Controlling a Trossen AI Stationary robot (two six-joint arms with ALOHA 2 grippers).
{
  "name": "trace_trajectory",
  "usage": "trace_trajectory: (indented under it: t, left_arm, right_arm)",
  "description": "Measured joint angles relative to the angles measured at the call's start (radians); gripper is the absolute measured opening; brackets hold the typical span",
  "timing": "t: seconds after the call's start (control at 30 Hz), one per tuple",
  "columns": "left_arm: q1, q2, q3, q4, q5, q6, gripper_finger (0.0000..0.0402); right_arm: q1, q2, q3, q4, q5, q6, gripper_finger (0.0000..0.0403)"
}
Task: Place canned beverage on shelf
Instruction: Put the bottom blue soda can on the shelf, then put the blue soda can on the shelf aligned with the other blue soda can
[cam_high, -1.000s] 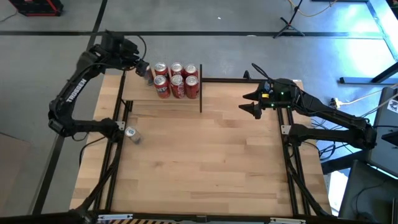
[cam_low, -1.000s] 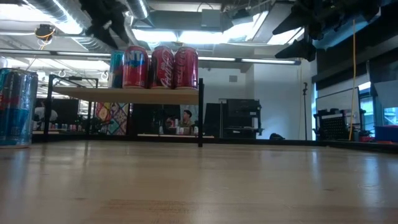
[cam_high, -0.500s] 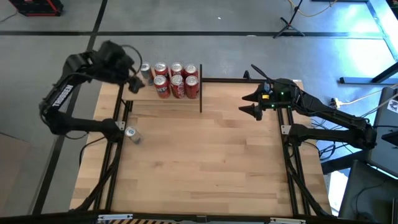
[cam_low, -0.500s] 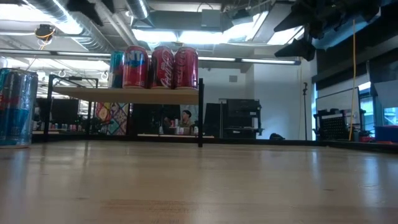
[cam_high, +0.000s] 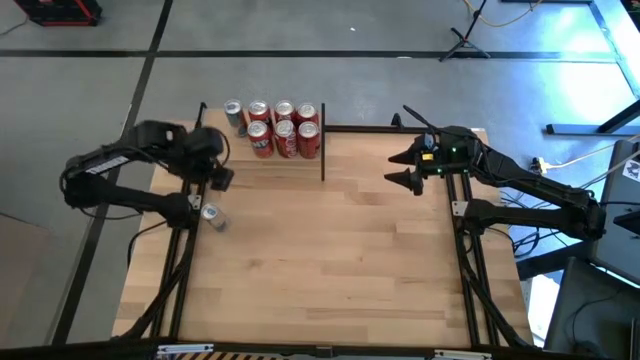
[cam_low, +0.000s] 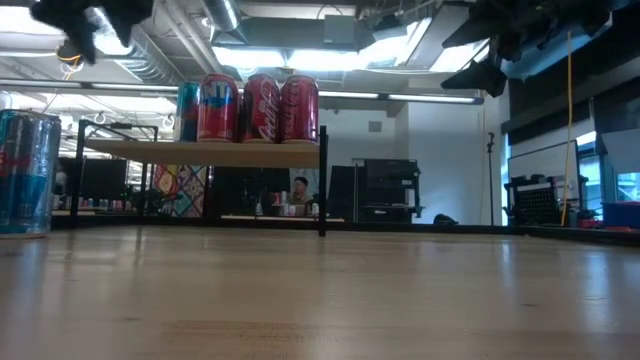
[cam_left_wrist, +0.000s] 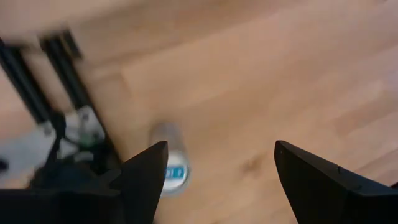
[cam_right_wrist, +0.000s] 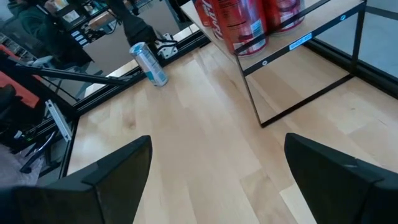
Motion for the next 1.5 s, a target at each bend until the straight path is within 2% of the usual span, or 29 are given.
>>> trace_trajectory:
  t: [0.23, 0.63, 0.9, 1.23, 1.5]
  left_arm:
    - [-0.077, 0.004, -0.197, -0.001, 0.024, -0.045, 0.0282]
    - [-0.089, 0.012, -0.421, 0.043, 0.059, -0.049, 0.0282]
    - [-0.089, 0.013, -0.412, 0.081, 0.065, -0.035, 0.0282]
    - [-0.089, -0.006, -0.409, 0.016, 0.061, -0.034, 0.0282]
    - [-0.089, -0.033, -0.295, 0.014, 0.06, -0.044, 0.0282]
  right_arm:
    - [0.0, 0.0, 0.0, 0.0, -0.017, 0.001, 0.0358]
    - [0.0, 0.0, 0.0, -0.007, -0.018, 0.002, 0.0358]
    - [0.0, 0.0, 0.0, -0.007, -0.017, 0.002, 0.0358]
    - [0.0, 0.0, 0.0, -0.006, -0.015, 0.002, 0.0358]
    - [0.0, 0.0, 0.0, -0.007, -0.016, 0.003, 0.0358]
